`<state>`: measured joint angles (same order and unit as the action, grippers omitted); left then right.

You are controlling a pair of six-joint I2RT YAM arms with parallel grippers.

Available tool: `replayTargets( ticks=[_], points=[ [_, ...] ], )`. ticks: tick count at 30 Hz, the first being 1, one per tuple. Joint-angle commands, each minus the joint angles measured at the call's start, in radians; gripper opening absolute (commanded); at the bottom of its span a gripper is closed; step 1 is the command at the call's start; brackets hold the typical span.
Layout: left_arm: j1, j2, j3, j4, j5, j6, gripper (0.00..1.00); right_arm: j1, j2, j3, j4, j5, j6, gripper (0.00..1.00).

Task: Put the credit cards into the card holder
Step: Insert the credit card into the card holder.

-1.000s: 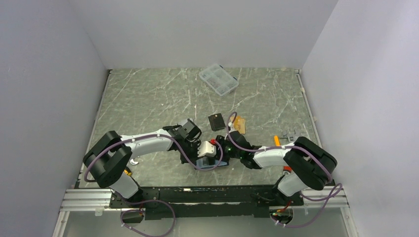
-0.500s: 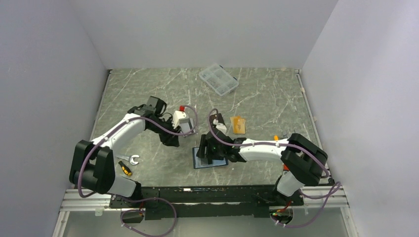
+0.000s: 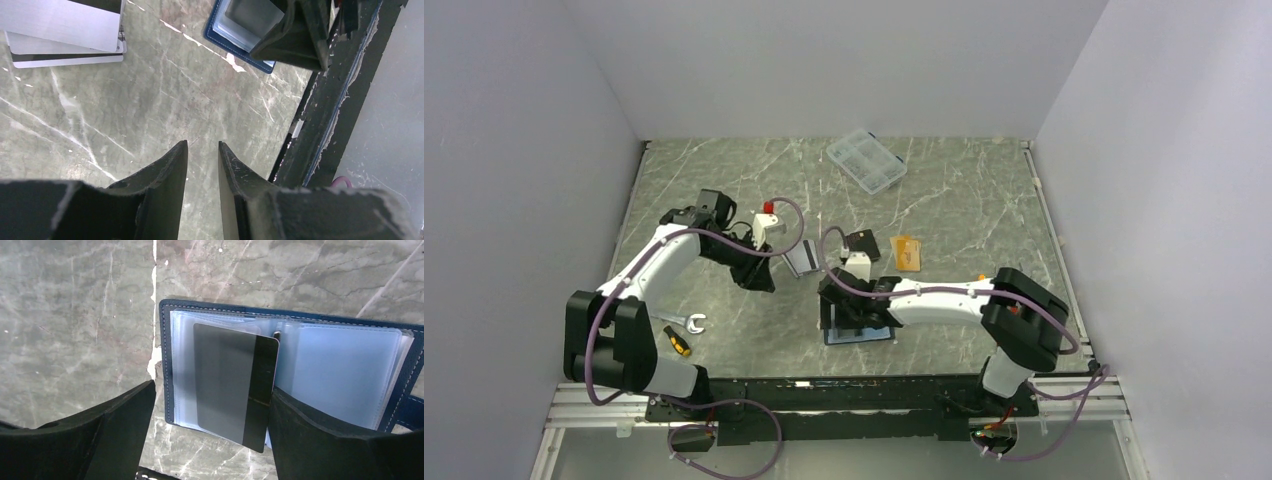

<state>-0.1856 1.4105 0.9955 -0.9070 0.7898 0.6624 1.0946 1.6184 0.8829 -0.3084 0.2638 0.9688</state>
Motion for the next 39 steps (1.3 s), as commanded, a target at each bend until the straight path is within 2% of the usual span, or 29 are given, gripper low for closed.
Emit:
replayTargets(
  ticks=[1, 14, 23, 30, 33, 35, 36, 39],
  points=[
    [0.016, -0.035, 0.050, -0.033, 0.057, 0.014, 0.33, 0.037, 0.090, 0.086, -0.179, 0.064, -0.016, 0.82],
    [0.026, -0.071, 0.042, -0.047, 0.058, -0.011, 0.30, 0.088, 0.229, 0.210, -0.283, 0.128, -0.021, 0.87],
    [0.035, -0.093, 0.050, -0.062, 0.059, -0.027, 0.28, 0.109, 0.301, 0.256, -0.309, 0.164, -0.010, 0.74],
    [0.035, -0.099, 0.066, -0.073, 0.057, -0.041, 0.27, 0.124, 0.301, 0.265, -0.304, 0.174, -0.021, 0.76],
    [0.035, -0.108, 0.072, -0.075, 0.053, -0.052, 0.26, 0.125, 0.292, 0.263, -0.292, 0.179, -0.024, 0.66],
    [0.035, -0.113, 0.075, -0.076, 0.048, -0.057, 0.26, 0.128, 0.293, 0.269, -0.294, 0.186, -0.024, 0.50],
    [0.035, -0.115, 0.076, -0.077, 0.047, -0.060, 0.26, 0.130, 0.294, 0.277, -0.299, 0.188, -0.025, 0.47],
    [0.035, -0.118, 0.085, -0.081, 0.042, -0.069, 0.25, 0.135, 0.292, 0.297, -0.313, 0.199, -0.029, 0.49]
  ],
)
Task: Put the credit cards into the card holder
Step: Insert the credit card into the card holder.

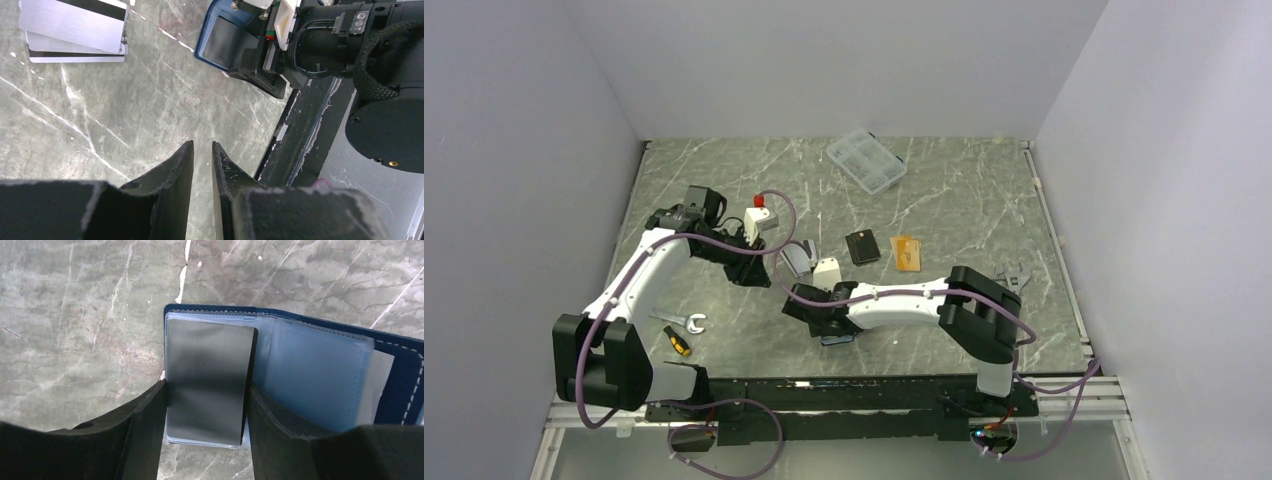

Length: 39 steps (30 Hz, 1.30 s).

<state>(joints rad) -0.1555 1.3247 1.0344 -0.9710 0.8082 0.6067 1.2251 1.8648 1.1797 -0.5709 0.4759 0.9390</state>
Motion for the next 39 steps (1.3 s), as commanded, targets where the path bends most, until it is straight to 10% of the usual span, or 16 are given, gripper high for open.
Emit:
replayTargets(
  ticks=[1, 15, 26, 29, 31, 39],
  points=[
    [0.005, -0.032, 0.051, -0.019, 0.023, -0.018, 0.25, 0.005, 0.041, 0.006, -0.054, -0.014, 0.000, 0.52],
    [-0.047, 0.032, 0.159, -0.037, 0.008, -0.065, 0.27, -0.096, -0.271, -0.019, 0.023, -0.117, -0.059, 0.77],
    [-0.296, 0.226, 0.434, 0.071, -0.046, -0.184, 0.42, -0.609, -0.521, -0.178, 0.099, -0.309, -0.211, 0.72],
    [-0.367, 0.345, 0.606, 0.028, -0.073, -0.198, 0.57, -0.712, -0.534, -0.233, 0.148, -0.359, -0.225, 0.70],
    [-0.397, 0.405, 0.720, -0.004, -0.102, -0.201, 0.95, -0.767, -0.540, -0.251, 0.170, -0.379, -0.230, 0.73],
    [-0.417, 0.545, 1.028, -0.105, -0.373, -0.306, 0.99, -0.860, -0.616, -0.307, 0.291, -0.458, -0.222, 0.99]
  ],
)
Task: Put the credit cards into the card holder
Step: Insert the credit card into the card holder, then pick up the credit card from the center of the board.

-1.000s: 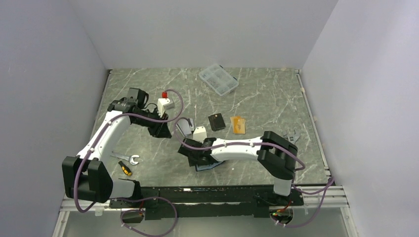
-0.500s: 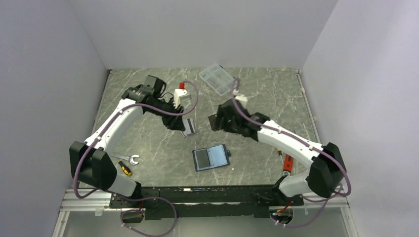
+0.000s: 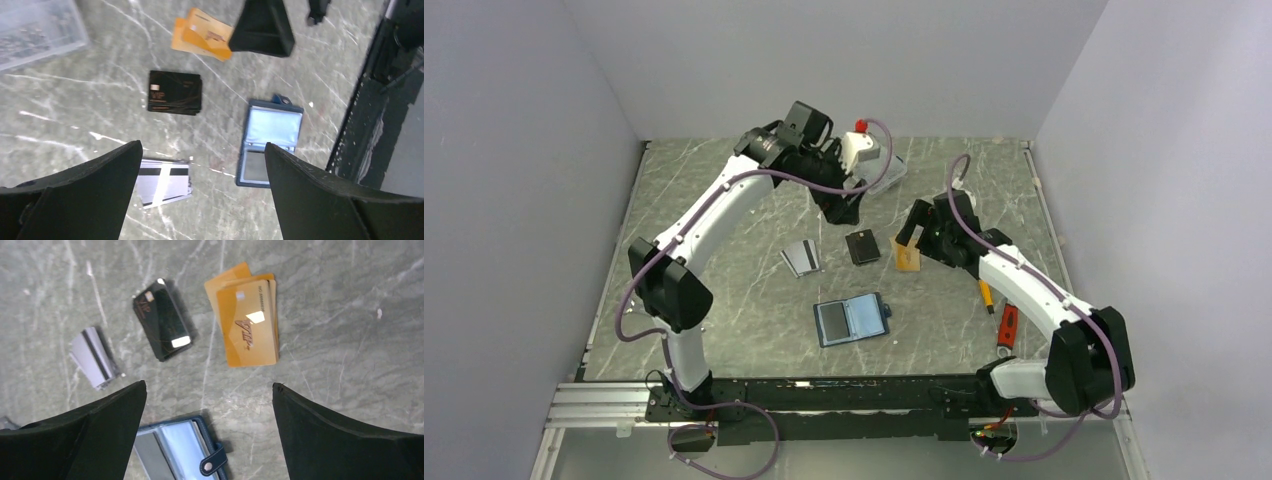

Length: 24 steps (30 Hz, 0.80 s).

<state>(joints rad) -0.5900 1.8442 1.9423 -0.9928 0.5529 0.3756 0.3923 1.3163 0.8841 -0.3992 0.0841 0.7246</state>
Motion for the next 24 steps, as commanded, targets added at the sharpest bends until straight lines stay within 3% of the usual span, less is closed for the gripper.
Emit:
replayTargets(
  ticks=[1, 3, 6, 8, 13, 19, 24],
  points=[
    [0.035, 0.032, 0.118, -0.102, -0.068, -0.075, 0.99, -0.033, -0.070, -0.016, 0.129, -0.074, -0.004, 1.00],
    [0.055, 0.038, 0.116, -0.116, -0.015, -0.080, 0.99, -0.047, -0.079, -0.026, 0.153, -0.097, 0.000, 1.00],
    [-0.005, 0.020, 0.078, -0.066, -0.212, -0.040, 0.99, -0.094, -0.096, -0.074, 0.196, -0.146, 0.028, 1.00],
    [-0.037, 0.015, 0.051, -0.036, -0.268, -0.027, 0.99, -0.136, -0.099, -0.100, 0.224, -0.190, 0.045, 1.00],
    [-0.044, 0.103, 0.082, -0.031, -0.260, -0.119, 0.99, -0.192, -0.080, -0.105, 0.231, -0.208, 0.023, 1.00],
    [-0.052, 0.130, 0.088, 0.023, -0.200, -0.072, 0.99, -0.232, -0.005, -0.120, 0.276, -0.227, 0.012, 1.00],
    [-0.050, 0.203, 0.066, 0.157, -0.163, -0.148, 0.99, -0.259, 0.087, -0.124, 0.326, -0.238, 0.002, 0.98]
  ],
)
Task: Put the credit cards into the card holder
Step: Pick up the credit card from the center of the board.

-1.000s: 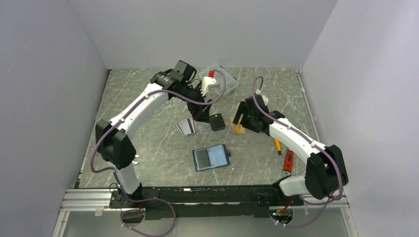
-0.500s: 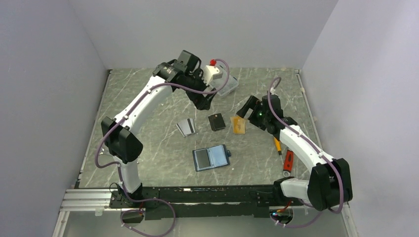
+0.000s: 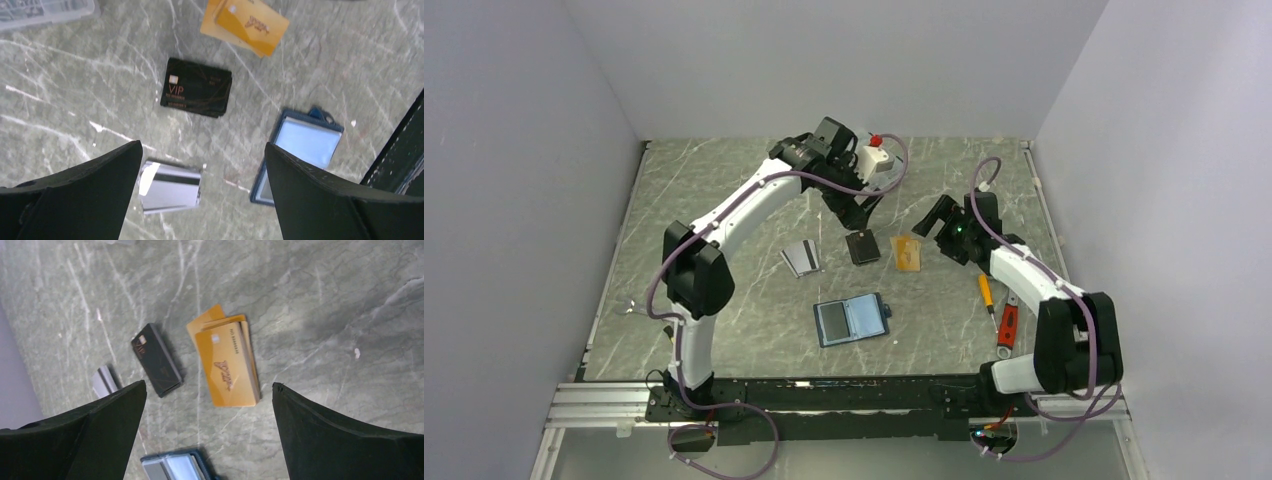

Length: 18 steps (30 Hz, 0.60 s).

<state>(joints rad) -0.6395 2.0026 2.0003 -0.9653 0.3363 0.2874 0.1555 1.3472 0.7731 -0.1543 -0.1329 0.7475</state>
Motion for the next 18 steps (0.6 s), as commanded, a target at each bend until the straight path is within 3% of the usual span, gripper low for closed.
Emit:
replayTargets(
  ticks=[1, 8, 14, 18],
  points=[
    [0.001, 0.072, 0.025, 0.137, 0.074, -0.084, 0.99, -0.027, 0.074, -0.012, 0.088, -0.024, -0.025, 0.96],
    [-0.008, 0.244, 0.096, 0.239, 0.171, -0.220, 0.86, -0.070, 0.155, -0.040, 0.163, -0.101, -0.011, 0.83],
    [-0.043, 0.343, 0.135, 0.285, 0.169, -0.234, 0.82, -0.082, 0.205, -0.080, 0.271, -0.200, 0.014, 0.67],
    [-0.057, 0.381, 0.147, 0.320, 0.131, -0.239, 0.80, -0.084, 0.232, -0.093, 0.300, -0.219, 0.015, 0.64]
  ],
)
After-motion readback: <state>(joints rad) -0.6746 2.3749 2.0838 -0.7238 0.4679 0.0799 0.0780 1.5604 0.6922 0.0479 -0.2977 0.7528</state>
